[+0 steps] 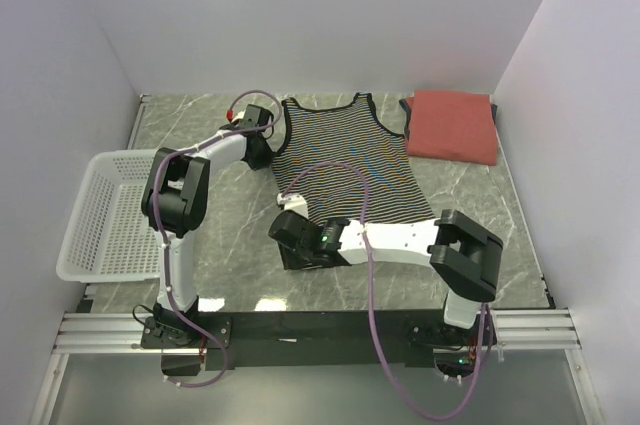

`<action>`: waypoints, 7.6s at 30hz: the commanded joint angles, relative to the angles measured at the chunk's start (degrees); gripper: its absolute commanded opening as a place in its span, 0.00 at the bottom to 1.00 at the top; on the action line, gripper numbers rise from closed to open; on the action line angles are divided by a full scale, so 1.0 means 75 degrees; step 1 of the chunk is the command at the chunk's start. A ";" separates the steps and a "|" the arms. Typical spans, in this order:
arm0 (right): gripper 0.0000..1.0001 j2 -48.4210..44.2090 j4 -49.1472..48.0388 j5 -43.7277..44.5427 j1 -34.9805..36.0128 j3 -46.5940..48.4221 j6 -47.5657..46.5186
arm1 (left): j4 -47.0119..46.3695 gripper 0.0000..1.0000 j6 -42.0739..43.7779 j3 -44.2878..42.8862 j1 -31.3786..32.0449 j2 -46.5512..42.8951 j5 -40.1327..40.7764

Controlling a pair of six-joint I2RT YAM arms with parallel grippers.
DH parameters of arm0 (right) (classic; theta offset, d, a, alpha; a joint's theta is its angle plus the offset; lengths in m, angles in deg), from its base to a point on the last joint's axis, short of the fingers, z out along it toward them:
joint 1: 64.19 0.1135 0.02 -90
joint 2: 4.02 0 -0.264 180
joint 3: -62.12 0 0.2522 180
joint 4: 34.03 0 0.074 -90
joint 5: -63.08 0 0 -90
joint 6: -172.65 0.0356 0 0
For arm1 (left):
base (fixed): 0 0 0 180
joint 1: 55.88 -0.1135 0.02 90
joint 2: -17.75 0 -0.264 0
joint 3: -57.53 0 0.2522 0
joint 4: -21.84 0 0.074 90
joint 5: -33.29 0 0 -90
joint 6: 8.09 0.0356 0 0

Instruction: Fold and stack the tank tops

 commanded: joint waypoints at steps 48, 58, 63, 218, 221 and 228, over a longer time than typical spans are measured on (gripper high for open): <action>0.00 -0.0532 -0.0989 -0.1413 -0.0337 -0.0677 -0.0084 | -0.0365 0.23 0.0199 0.0237 -0.0076 -0.0023 -0.0446; 0.00 -0.0393 -0.1619 -0.2454 -0.0303 -0.0537 0.0173 | 0.0092 0.01 -0.0082 0.0248 -0.0474 -0.0701 0.1183; 0.00 0.0088 -0.2241 -0.3404 -0.0197 -0.0163 0.0478 | 0.0150 0.00 -0.0036 0.0542 -0.0954 -0.1310 0.1394; 0.69 -0.2288 -0.0743 -0.0569 -0.1203 -0.0032 -0.0494 | -0.0330 0.53 0.1171 -0.1052 0.0064 -0.1932 -0.1383; 0.71 -0.2991 -0.0579 -0.0686 -0.2361 -0.0419 -0.0681 | -0.0563 0.54 0.1148 -0.0643 0.0274 -0.2353 -0.1442; 0.72 -0.3451 -0.0567 -0.2031 -0.5490 -0.0760 -0.1243 | -0.1302 0.53 0.0715 0.0857 0.1468 -0.3349 -0.1348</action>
